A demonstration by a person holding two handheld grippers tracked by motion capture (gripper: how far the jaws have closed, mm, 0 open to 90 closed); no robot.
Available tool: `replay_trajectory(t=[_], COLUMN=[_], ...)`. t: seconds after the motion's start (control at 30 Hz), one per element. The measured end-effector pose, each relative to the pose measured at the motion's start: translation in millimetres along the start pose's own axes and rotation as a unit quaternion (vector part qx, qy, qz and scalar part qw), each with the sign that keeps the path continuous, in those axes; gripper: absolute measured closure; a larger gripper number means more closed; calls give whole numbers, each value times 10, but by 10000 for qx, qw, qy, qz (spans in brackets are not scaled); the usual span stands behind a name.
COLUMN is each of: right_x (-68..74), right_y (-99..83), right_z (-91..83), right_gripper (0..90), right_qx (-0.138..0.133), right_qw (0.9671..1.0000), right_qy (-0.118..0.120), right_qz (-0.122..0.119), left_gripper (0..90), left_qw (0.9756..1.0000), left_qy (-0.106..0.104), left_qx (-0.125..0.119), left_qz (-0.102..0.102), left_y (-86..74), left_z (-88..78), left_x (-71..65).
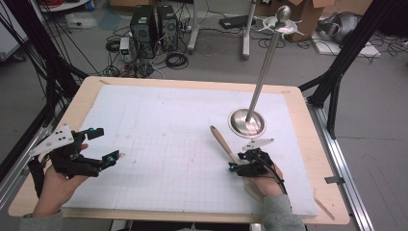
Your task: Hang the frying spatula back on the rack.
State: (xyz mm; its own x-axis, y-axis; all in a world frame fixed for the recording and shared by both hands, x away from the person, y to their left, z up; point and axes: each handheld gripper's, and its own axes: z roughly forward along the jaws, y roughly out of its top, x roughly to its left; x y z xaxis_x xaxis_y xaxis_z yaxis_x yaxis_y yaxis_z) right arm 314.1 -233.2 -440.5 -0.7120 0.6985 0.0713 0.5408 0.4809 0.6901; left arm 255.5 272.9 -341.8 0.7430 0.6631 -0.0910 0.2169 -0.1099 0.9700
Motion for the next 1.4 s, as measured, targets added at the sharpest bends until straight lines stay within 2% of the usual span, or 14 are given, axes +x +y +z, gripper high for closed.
replay_trajectory(t=[0.2, 0.57, 1.0, 1.2, 1.27, 1.33, 1.4], right_x=[25, 27, 72, 72, 76, 92, 85], right_y=[-18, -51, -59, -54, -46, -40, -36], right_z=[-11, -31, -39, -42, -40, -35, -35], right_gripper=[541, 620, 726, 750, 772, 775, 777], right_qx=[-53, -56, -32, -26, -13, -1, 7], right_qw=[10000, 10000, 9997, 9999, 10000, 9997, 9998], right_qy=[9, -35, -195, -138, -48, -54, -24], right_qz=[-73, -43, -150, -58, -70, -251, -180], left_gripper=[18, 18, 18, 18, 18, 18, 18], left_qw=[10000, 10000, 10000, 10000, 10000, 10000, 10000], left_qy=[-2, 16, 4, 6, 2, 9, 12], left_qx=[-3, 9, 37, 17, 12, 0, -6], left_qz=[-18, -24, -28, -22, -17, -38, -32], left_y=[-7, -15, -21, -13, -10, -10, -11], left_z=[2, -7, 12, 9, 4, 2, 2], left_x=[7, 21, 14, 10, 15, 15, 19])
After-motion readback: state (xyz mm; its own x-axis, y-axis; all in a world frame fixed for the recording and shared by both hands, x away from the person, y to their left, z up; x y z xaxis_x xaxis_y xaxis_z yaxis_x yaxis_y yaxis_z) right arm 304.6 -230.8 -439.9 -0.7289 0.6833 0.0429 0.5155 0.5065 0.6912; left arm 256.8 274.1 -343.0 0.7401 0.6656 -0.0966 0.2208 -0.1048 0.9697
